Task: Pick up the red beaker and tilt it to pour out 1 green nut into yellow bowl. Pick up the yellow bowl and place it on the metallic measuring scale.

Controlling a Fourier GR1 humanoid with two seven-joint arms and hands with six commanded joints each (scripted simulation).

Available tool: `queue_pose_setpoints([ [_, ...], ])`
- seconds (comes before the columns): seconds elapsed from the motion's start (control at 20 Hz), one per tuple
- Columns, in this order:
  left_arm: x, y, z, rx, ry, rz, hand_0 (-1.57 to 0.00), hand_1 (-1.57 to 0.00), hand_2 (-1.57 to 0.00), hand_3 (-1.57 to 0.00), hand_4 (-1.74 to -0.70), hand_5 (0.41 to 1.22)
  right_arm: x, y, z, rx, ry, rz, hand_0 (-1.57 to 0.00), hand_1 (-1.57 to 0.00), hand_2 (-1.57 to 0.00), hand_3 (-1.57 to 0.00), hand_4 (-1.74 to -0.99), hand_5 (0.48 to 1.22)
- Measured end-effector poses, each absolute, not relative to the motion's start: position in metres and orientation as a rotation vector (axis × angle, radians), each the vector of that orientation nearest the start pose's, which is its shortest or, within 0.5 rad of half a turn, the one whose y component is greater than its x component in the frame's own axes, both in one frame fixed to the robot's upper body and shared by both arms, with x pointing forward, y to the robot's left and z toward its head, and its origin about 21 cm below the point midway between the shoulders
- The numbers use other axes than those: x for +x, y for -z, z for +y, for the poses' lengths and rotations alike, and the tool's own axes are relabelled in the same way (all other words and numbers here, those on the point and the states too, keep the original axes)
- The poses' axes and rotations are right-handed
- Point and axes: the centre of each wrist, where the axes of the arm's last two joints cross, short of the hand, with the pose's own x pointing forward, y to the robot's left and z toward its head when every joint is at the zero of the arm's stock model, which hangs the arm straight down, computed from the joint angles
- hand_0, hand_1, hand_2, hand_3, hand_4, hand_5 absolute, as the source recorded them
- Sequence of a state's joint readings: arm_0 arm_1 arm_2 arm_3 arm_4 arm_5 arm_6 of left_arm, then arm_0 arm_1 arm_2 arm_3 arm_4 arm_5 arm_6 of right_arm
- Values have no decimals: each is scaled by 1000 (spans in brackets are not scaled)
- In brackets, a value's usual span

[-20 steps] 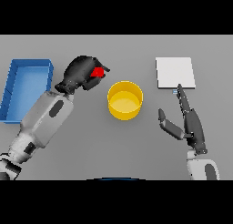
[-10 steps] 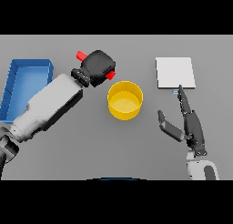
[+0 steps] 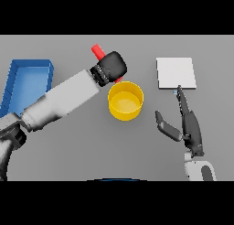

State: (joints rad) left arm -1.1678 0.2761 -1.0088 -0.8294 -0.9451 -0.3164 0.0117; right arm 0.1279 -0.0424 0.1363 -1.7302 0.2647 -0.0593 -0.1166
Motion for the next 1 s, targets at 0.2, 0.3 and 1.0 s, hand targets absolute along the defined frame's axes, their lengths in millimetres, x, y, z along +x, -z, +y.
queue_pose_setpoints([
  [0.2,400,-111,44,-1278,-2820,1163,-1571,-1571,-1571,-1571,-1735,1221,218,-14,-219,-205,-246,-1732,1,1,1,1,-1179,627],
  [0.3,400,-106,41,-1279,-2756,1067,-1571,-1571,-1571,-1571,-1735,1221,216,-14,-220,-217,-256,-1729,1,1,1,1,-1167,626],
  [1.0,394,-128,3,-1273,-2471,699,-1571,-1571,-1571,-1571,-1721,1221,217,-12,-218,-224,-247,-1724,1,1,1,1,-1153,636],
])
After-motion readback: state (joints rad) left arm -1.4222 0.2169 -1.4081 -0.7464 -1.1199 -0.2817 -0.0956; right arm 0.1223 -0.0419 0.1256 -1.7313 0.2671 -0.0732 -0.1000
